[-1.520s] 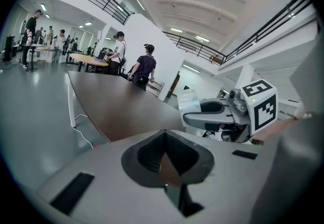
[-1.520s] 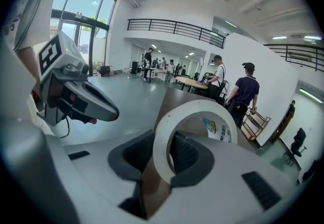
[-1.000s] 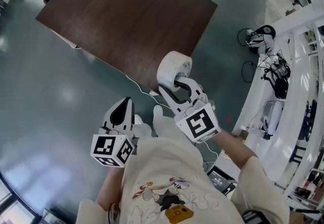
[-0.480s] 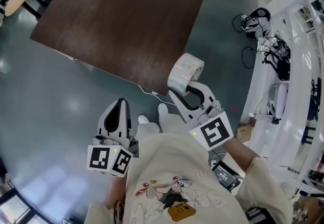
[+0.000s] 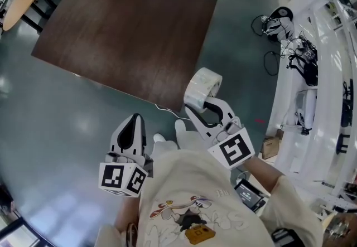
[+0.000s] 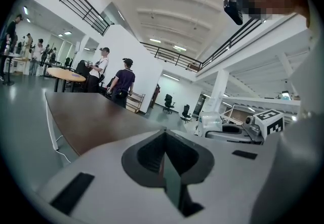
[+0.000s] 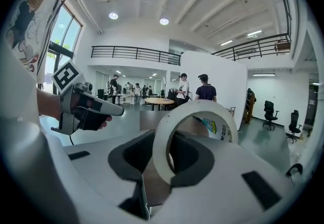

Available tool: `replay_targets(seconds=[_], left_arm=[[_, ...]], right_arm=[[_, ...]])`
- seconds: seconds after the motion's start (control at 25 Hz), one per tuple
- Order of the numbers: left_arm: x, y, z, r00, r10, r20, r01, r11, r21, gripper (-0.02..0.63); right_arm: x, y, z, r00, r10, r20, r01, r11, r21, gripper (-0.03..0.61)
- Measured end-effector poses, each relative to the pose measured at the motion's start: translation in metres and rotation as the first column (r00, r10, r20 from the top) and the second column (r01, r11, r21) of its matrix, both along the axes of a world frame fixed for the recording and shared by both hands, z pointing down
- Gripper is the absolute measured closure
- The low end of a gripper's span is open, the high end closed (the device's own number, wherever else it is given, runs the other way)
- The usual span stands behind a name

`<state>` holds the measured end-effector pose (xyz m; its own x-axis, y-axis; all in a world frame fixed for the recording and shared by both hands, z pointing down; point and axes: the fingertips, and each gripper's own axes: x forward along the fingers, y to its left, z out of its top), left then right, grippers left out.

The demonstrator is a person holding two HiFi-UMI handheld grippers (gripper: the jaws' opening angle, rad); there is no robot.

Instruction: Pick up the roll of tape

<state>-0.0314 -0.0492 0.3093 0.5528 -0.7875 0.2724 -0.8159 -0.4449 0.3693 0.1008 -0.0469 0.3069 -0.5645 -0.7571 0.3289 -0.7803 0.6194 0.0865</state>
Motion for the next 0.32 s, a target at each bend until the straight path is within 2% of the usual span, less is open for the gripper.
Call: replay_targets(seconds=[0.32], left_arm=[[0.024,0.012,-0.006,1.000,-0.001,0.000,0.001,1.000,0.010,0.607]], right_arm=[[0.024,0.011,0.010,1.000,0.008,-0.004,-0.008,0.999,-0.051,0.485]])
